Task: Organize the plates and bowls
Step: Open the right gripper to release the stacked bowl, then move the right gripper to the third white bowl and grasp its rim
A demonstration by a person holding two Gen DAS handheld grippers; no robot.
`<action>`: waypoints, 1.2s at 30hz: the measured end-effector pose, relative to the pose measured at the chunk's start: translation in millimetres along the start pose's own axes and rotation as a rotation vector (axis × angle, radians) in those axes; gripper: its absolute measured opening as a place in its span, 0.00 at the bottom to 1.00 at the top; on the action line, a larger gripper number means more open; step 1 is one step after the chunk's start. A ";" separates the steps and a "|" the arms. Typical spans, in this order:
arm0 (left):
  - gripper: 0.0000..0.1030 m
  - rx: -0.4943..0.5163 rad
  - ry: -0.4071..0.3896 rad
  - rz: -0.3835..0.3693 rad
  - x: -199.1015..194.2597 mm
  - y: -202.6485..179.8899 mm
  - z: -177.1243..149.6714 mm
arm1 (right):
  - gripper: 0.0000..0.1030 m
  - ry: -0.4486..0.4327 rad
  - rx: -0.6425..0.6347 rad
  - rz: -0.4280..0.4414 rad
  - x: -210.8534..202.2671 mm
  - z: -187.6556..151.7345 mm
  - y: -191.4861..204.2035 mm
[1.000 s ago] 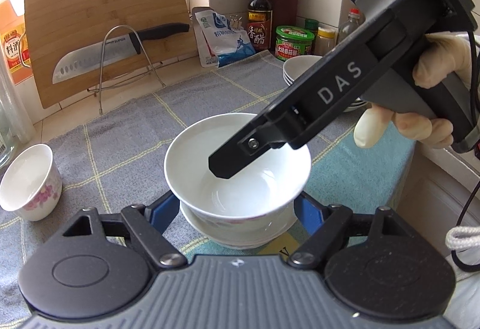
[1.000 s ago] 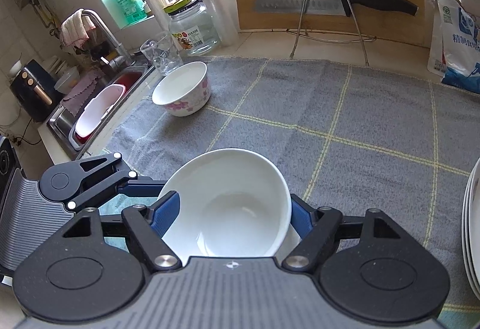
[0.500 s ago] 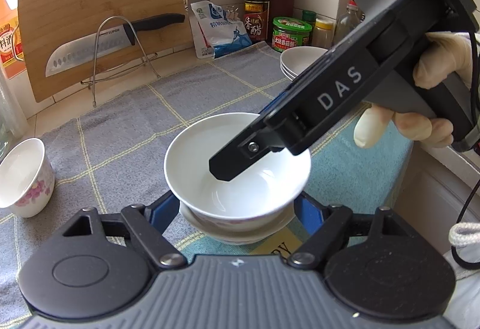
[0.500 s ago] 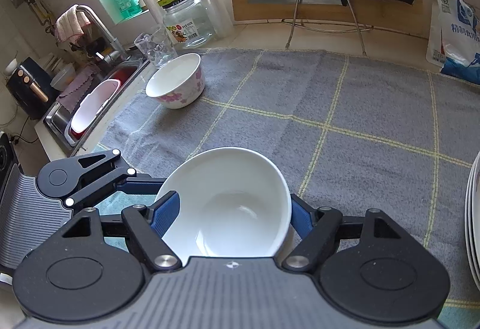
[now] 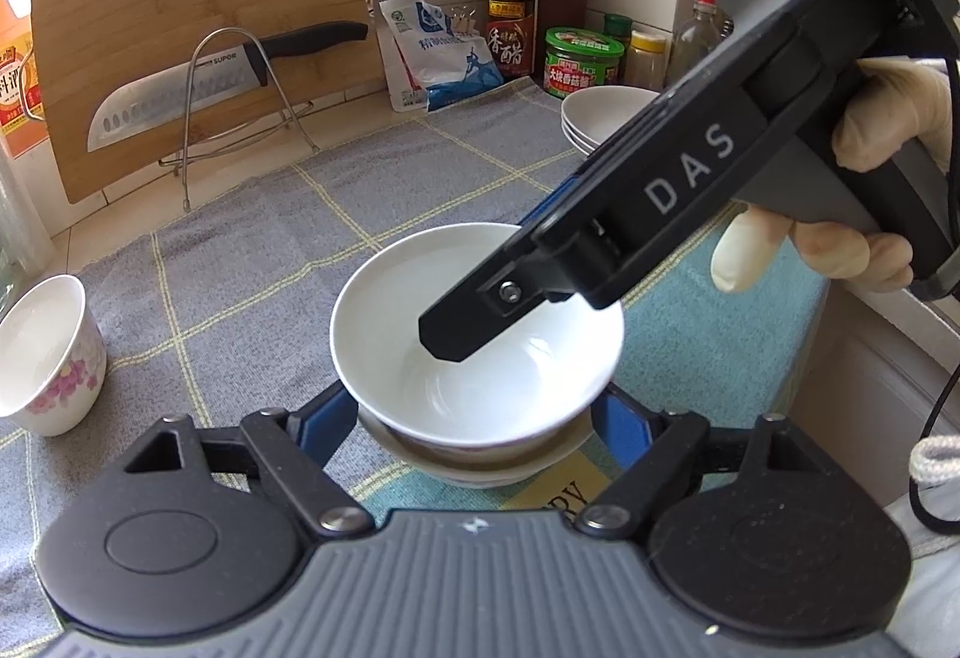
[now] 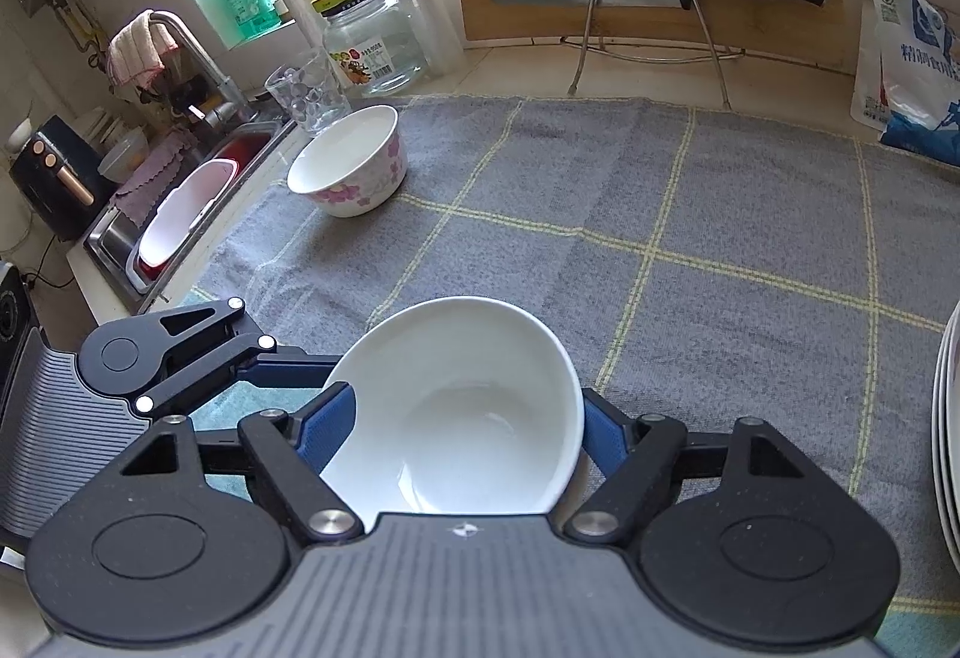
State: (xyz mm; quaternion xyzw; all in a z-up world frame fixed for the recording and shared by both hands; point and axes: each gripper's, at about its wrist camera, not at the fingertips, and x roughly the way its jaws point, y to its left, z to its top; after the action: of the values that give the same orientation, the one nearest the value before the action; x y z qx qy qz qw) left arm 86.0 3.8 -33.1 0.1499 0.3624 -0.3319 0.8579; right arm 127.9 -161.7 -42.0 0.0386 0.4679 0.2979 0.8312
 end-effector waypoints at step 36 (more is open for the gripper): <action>0.91 -0.195 -0.140 0.320 -37.8 139.6 -49.3 | 1.00 -0.012 -0.404 -0.135 54.4 96.3 107.1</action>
State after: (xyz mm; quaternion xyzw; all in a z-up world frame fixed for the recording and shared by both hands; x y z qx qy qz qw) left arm 135.4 148.3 -37.6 0.0986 0.3039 -0.1642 0.9333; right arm 176.8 -24.3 7.5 -0.1584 0.3954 0.3288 0.8429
